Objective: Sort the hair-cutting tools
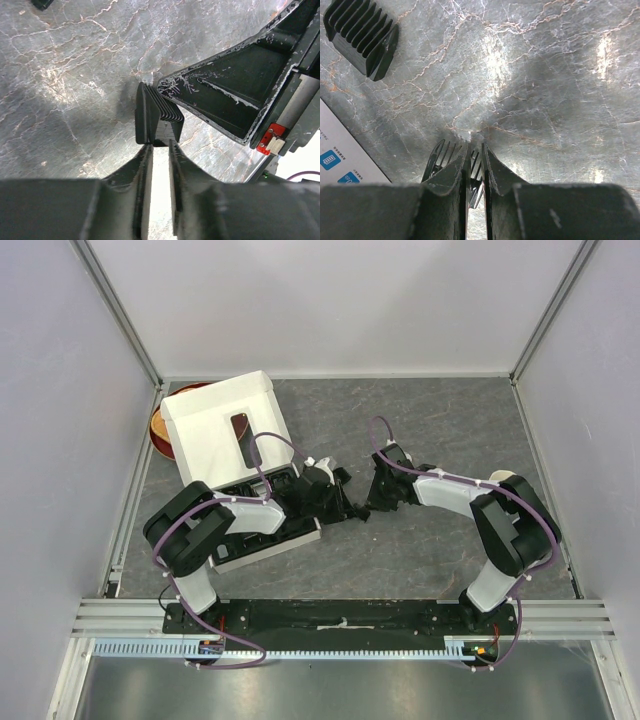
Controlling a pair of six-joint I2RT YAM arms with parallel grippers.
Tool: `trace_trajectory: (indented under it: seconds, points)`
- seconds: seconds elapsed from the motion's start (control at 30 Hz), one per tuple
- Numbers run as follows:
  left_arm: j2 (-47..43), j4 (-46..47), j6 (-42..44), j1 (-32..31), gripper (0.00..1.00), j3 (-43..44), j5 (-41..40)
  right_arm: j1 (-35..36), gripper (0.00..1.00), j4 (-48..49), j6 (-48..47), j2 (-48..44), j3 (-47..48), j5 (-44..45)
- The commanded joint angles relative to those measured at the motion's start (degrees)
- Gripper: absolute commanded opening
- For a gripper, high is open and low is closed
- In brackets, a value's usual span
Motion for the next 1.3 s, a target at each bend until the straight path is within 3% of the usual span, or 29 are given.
trace_trajectory:
  seconds: [0.0,0.17,0.47,0.83,1.07,1.27]
  points:
    - [-0.8,4.48,-0.87,-0.19,0.3,0.75,-0.23,0.42,0.21,-0.09,0.95,0.7,-0.55,-1.81]
    - [0.08,5.97,-2.37,-0.19,0.32,1.28,-0.49,0.51,0.2,0.7,5.07,-1.06,-2.3,-4.1]
    - [1.31,5.63,-4.12,-0.02,0.27,1.63,-2.5,0.6,0.2,1.84,8.77,-3.7,-4.68,-6.74]
    - [1.57,1.93,-9.93,-0.02,0.42,0.84,-4.71,1.04,0.21,2.72,13.25,-4.4,-6.61,-5.69]
    - [1.75,1.93,-10.72,-0.02,0.25,0.67,-5.32,1.39,0.21,3.51,14.05,-4.14,-7.14,-5.33]
    - [0.0,0.97,-8.61,-0.02,0.22,0.67,-6.03,1.48,0.21,3.51,13.96,-3.61,-6.79,-5.07]
